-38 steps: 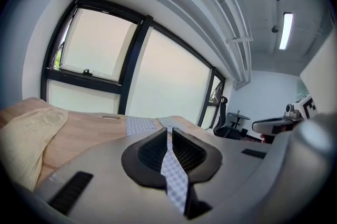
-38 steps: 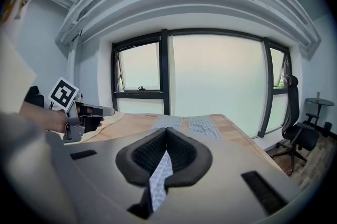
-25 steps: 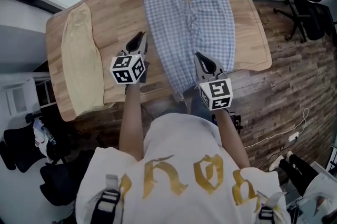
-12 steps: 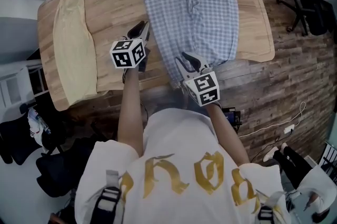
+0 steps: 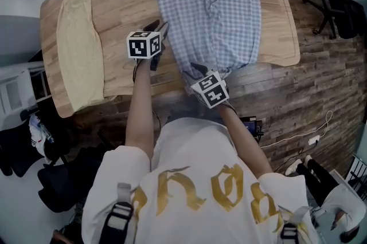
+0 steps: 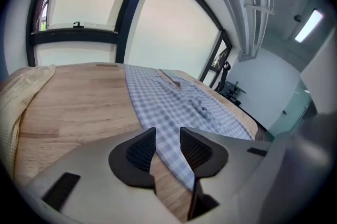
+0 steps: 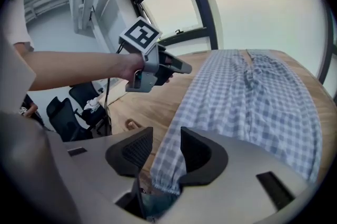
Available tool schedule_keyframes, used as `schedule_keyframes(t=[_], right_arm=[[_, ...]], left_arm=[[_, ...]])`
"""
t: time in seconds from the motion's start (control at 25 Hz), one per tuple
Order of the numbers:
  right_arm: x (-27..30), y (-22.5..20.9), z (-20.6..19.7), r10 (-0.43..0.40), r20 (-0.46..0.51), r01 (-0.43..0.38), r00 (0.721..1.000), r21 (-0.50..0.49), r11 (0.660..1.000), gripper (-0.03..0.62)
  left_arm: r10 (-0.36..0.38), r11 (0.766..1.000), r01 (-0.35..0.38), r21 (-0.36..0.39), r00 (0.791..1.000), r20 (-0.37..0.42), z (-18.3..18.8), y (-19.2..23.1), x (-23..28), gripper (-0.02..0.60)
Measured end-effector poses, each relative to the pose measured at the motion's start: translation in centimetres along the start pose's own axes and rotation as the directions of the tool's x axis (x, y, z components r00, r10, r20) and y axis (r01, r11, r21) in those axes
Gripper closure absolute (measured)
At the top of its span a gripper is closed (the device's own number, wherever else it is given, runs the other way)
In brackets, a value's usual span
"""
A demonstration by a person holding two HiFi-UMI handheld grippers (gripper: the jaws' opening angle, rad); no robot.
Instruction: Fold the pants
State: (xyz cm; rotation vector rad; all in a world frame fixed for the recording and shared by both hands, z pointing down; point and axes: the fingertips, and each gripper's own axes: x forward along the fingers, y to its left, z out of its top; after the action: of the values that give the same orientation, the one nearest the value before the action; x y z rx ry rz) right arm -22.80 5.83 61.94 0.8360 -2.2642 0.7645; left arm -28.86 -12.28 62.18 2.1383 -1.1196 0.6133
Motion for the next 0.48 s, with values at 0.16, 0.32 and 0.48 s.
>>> schedule_keyframes(t=[0.16,0.32,0.48], right_arm=[[1.6,0.8,-2.0,0.043,-0.077,-0.044,0.996,-0.010,0.999,0.395],[2.3,0.9,-2.8,-0.007,-0.130,-0.003,0.992,-0.080,0.997,0.370],[3.2,0.3,-4.0,-0.061,-0.199,0.034,0.978,-0.135,0.990,0.390]], left_arm=[[0.026,1.000,-0.026,0.002,0.999,-0.045,-0.1,1.3,1.6,0.446],[0.028,0.999,-0.029,-0.018,0.998,-0.061,0.4,2.1,2.8,0.444],[0.036,0.999,-0.037,-0.008,0.997,-0.073,1.1,2.7,3.5,0.440]])
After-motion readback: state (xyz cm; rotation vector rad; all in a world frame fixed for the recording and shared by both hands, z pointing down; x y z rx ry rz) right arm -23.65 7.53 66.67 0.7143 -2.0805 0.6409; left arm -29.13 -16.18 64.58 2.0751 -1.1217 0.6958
